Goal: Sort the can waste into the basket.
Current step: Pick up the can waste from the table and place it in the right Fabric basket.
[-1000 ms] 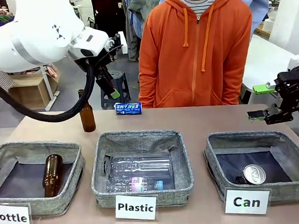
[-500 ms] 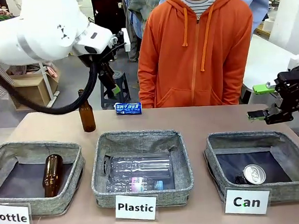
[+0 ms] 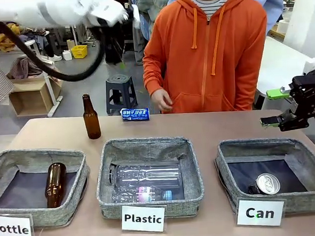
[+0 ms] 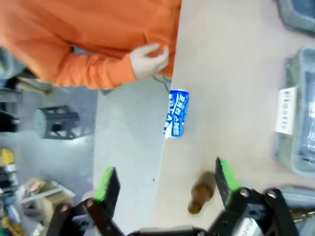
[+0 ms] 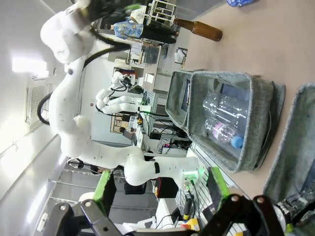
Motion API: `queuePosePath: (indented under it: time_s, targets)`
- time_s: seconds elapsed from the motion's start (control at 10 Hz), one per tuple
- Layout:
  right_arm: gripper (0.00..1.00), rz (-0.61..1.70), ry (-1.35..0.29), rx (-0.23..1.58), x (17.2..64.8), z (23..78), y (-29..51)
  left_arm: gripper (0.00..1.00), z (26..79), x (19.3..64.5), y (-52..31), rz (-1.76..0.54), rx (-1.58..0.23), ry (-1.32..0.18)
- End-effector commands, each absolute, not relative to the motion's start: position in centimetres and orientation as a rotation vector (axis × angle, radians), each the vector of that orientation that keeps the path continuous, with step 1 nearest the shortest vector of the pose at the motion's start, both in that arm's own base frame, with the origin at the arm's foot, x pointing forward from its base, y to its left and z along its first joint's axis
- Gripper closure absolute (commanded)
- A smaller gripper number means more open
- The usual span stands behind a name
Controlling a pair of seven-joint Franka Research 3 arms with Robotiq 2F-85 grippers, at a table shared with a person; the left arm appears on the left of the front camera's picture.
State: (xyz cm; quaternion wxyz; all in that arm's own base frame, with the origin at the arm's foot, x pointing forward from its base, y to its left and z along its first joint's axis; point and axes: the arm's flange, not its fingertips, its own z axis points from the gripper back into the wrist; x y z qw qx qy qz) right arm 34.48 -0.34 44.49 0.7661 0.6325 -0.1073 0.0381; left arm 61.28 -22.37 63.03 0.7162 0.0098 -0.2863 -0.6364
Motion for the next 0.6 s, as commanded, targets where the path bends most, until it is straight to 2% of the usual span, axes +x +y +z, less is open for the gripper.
queuePosePath:
  time_s: [0.0, 0.1, 0.2, 0.5]
  targets:
    - [0.00, 0.073, -0.231, 1.392, 34.5, 44.9, 0.0, 0.00, 70.7, 51.3, -7.9, -1.264, -0.078, -0.782]
    - [0.00, 0.073, -0.231, 1.392, 34.5, 44.9, 0.0, 0.00, 72.6, 49.1, -1.6, -1.117, -0.142, -0.840]
    - [0.00, 0.073, -0.231, 1.392, 34.5, 44.9, 0.0, 0.00, 72.2, 47.6, 3.9, -1.015, -0.182, -0.870]
    - [0.00, 0.073, -0.231, 1.392, 34.5, 44.9, 0.0, 0.00, 65.9, 45.6, 12.7, -0.913, -0.275, -0.877]
